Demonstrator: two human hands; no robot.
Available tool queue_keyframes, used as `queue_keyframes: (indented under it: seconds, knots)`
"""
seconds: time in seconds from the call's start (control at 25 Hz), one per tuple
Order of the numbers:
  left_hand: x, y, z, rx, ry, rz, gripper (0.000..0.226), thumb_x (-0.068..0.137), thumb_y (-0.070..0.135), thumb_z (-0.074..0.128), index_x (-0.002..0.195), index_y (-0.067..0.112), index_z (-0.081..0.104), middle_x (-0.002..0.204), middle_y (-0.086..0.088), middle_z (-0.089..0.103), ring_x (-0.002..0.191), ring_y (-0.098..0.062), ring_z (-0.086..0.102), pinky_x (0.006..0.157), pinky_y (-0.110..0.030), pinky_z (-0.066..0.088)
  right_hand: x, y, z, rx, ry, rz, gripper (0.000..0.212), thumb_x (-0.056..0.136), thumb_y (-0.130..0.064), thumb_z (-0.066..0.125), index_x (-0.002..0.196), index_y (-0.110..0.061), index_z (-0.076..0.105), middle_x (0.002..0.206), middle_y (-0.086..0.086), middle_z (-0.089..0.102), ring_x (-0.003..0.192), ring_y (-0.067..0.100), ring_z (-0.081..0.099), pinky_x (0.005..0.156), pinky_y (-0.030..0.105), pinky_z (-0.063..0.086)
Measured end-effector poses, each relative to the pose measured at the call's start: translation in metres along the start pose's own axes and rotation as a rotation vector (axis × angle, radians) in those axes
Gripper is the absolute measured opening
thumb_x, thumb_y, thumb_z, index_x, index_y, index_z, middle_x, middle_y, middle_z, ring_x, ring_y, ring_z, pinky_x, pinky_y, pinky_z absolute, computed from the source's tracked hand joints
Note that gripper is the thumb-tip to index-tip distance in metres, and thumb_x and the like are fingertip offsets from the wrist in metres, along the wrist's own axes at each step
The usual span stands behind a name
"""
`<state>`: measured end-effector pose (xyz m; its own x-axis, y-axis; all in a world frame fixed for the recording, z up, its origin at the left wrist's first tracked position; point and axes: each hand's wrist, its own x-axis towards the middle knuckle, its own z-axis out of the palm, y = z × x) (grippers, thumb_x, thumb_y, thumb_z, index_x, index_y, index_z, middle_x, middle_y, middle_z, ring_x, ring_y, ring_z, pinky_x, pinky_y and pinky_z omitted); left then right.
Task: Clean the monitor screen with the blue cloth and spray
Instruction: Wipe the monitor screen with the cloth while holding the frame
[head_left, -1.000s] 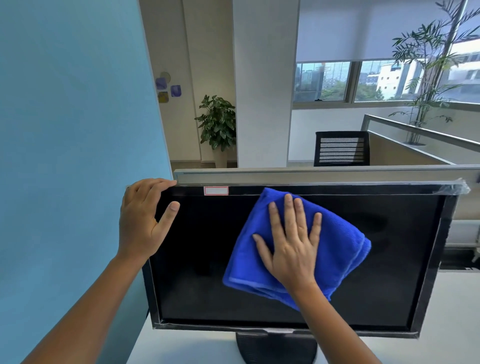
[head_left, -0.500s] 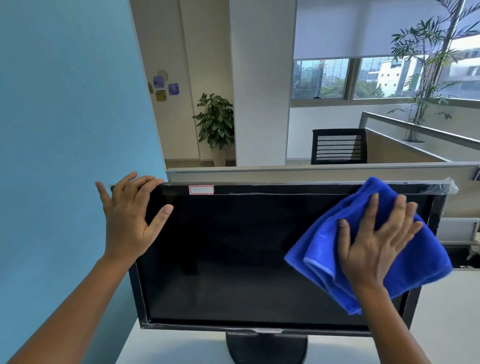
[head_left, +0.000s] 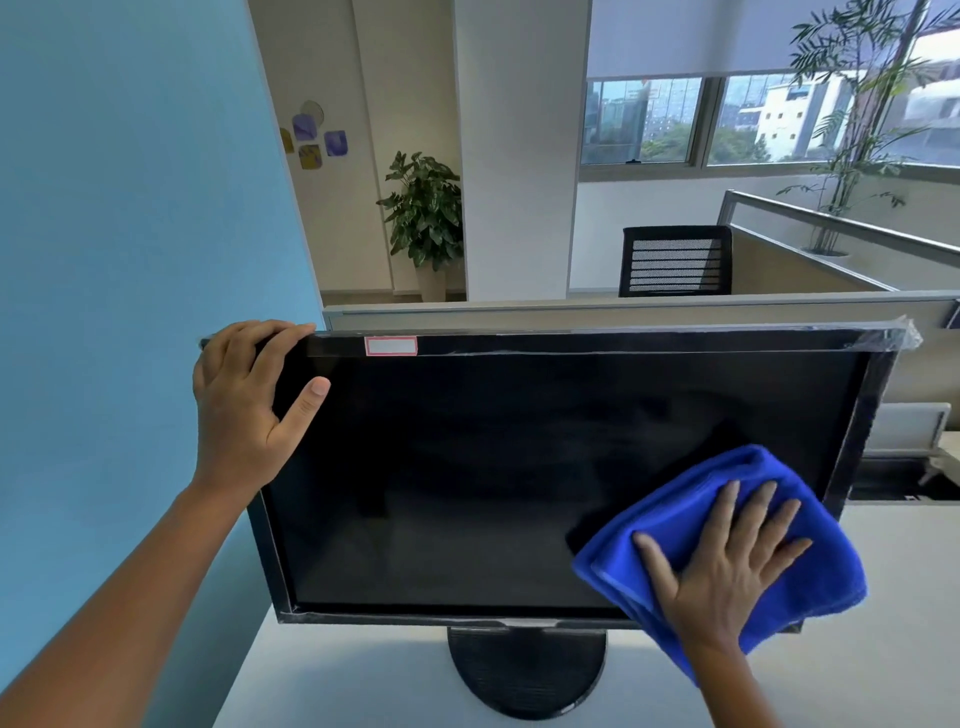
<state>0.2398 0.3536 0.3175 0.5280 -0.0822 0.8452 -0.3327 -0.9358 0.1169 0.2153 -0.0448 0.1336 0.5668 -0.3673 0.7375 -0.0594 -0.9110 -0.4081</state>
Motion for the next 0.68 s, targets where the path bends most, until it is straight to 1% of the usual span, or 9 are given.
queue_keyframes:
  seconds: [0.04, 0.12, 0.24, 0.36, 0.44, 0.52, 0.6, 0.68]
  knots:
    - [0.000, 0.000, 0.000, -0.001, 0.003, 0.000, 0.051, 0.091, 0.049, 0.035, 0.123, 0.013, 0.053, 0.118, -0.014, 0.054, 0.116, -0.035, 0.043, 0.098, -0.050, 0.032, -0.013, 0.004, 0.004, -0.017, -0.050, 0.011, 0.105, 0.075, -0.086, 0.025, 0.151, -0.016, 0.007, 0.155, 0.025, 0.010, 0.143, 0.043, 0.000, 0.110, 0.068, 0.000]
    - [-0.001, 0.001, 0.000, -0.004, 0.013, 0.004, 0.050, 0.091, 0.047, 0.036, 0.122, 0.013, 0.054, 0.117, -0.015, 0.054, 0.116, -0.035, 0.043, 0.098, -0.049, 0.032, -0.029, 0.007, 0.008, -0.037, -0.102, 0.045, 0.108, 0.072, -0.088, 0.026, 0.150, -0.016, 0.009, 0.153, 0.028, 0.005, 0.142, 0.048, 0.001, 0.108, 0.072, 0.004]
    - [-0.001, 0.002, -0.001, -0.012, 0.032, 0.018, 0.049, 0.091, 0.046, 0.037, 0.121, 0.012, 0.055, 0.116, -0.017, 0.055, 0.115, -0.035, 0.041, 0.098, -0.049, 0.032, -0.023, -0.004, 0.007, -0.009, -0.104, 0.107, 0.108, 0.071, -0.088, 0.027, 0.151, -0.020, 0.004, 0.154, 0.028, -0.001, 0.142, 0.048, -0.004, 0.107, 0.073, 0.003]
    - [0.000, 0.002, -0.001, -0.014, 0.035, 0.037, 0.050, 0.090, 0.046, 0.038, 0.120, 0.011, 0.056, 0.116, -0.019, 0.056, 0.115, -0.036, 0.042, 0.099, -0.044, 0.029, -0.013, -0.037, 0.007, 0.032, -0.083, 0.114, 0.106, 0.074, -0.085, 0.029, 0.151, -0.018, 0.001, 0.153, 0.029, -0.001, 0.141, 0.050, -0.005, 0.106, 0.073, 0.001]
    - [0.000, 0.003, -0.001, -0.014, 0.047, 0.044, 0.050, 0.090, 0.045, 0.039, 0.120, 0.010, 0.057, 0.116, -0.020, 0.056, 0.115, -0.037, 0.042, 0.100, -0.041, 0.027, -0.015, -0.067, 0.010, 0.037, -0.083, 0.049, 0.104, 0.076, -0.083, 0.031, 0.151, -0.015, 0.006, 0.152, 0.030, 0.002, 0.139, 0.053, -0.003, 0.105, 0.073, 0.000]
    - [0.000, 0.003, -0.001, -0.018, 0.052, 0.042, 0.050, 0.090, 0.045, 0.039, 0.120, 0.010, 0.057, 0.117, -0.020, 0.056, 0.115, -0.038, 0.043, 0.100, -0.044, 0.028, -0.024, -0.097, 0.016, 0.030, -0.086, -0.062, 0.098, 0.077, -0.081, 0.034, 0.147, -0.015, 0.017, 0.150, 0.030, 0.007, 0.139, 0.054, -0.001, 0.105, 0.073, -0.001]
    - [0.000, 0.001, -0.002, -0.017, 0.041, 0.042, 0.052, 0.090, 0.046, 0.038, 0.121, 0.009, 0.057, 0.117, -0.020, 0.056, 0.115, -0.039, 0.044, 0.100, -0.047, 0.030, -0.038, -0.125, 0.024, 0.013, -0.106, -0.188, 0.090, 0.079, -0.077, 0.037, 0.144, -0.016, 0.027, 0.148, 0.029, 0.015, 0.140, 0.051, -0.003, 0.104, 0.073, -0.001]
    - [-0.001, 0.000, -0.003, -0.015, 0.029, 0.036, 0.053, 0.090, 0.048, 0.038, 0.121, 0.009, 0.056, 0.117, -0.019, 0.056, 0.115, -0.039, 0.045, 0.100, -0.049, 0.030, -0.053, -0.150, 0.033, -0.013, -0.161, -0.320, 0.079, 0.082, -0.073, 0.037, 0.141, -0.020, 0.034, 0.145, 0.025, 0.025, 0.142, 0.048, -0.004, 0.103, 0.074, 0.000]
